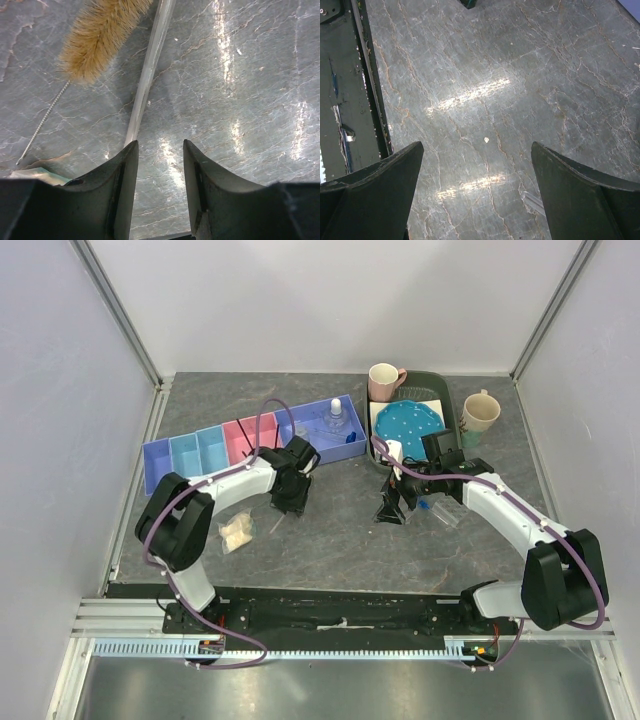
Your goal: Organize the chemistry lab equipment
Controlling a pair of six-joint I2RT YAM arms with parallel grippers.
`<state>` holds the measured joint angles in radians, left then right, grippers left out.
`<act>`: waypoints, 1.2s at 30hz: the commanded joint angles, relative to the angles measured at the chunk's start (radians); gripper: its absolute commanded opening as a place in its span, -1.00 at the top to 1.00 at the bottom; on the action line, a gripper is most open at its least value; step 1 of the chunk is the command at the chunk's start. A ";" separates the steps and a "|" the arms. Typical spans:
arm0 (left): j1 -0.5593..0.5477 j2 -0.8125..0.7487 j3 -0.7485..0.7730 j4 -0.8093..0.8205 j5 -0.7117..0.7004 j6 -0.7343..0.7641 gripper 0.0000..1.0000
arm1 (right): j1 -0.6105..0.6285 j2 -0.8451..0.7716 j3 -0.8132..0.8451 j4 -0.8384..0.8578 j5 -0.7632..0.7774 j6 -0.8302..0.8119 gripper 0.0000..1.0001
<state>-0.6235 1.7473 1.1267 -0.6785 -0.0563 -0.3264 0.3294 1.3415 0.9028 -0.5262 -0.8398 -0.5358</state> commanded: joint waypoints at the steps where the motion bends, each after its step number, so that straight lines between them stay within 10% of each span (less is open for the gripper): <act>1: 0.016 -0.031 0.030 0.022 -0.036 0.058 0.04 | -0.004 0.005 0.008 0.032 -0.022 0.005 -0.93; 13: 0.033 0.066 0.042 0.025 -0.028 0.095 0.21 | -0.004 -0.002 0.004 0.034 -0.018 0.007 -0.93; 23: 0.033 0.066 0.001 0.042 0.042 0.069 0.96 | -0.004 -0.002 0.002 0.034 -0.021 0.010 -0.93; 36: 0.024 -0.146 -0.145 0.235 0.326 -0.002 0.96 | -0.003 -0.013 -0.028 0.089 -0.071 0.089 -0.93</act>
<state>-0.5968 1.7012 1.0210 -0.5690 0.1276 -0.2718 0.3290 1.3418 0.8917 -0.5041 -0.8490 -0.5102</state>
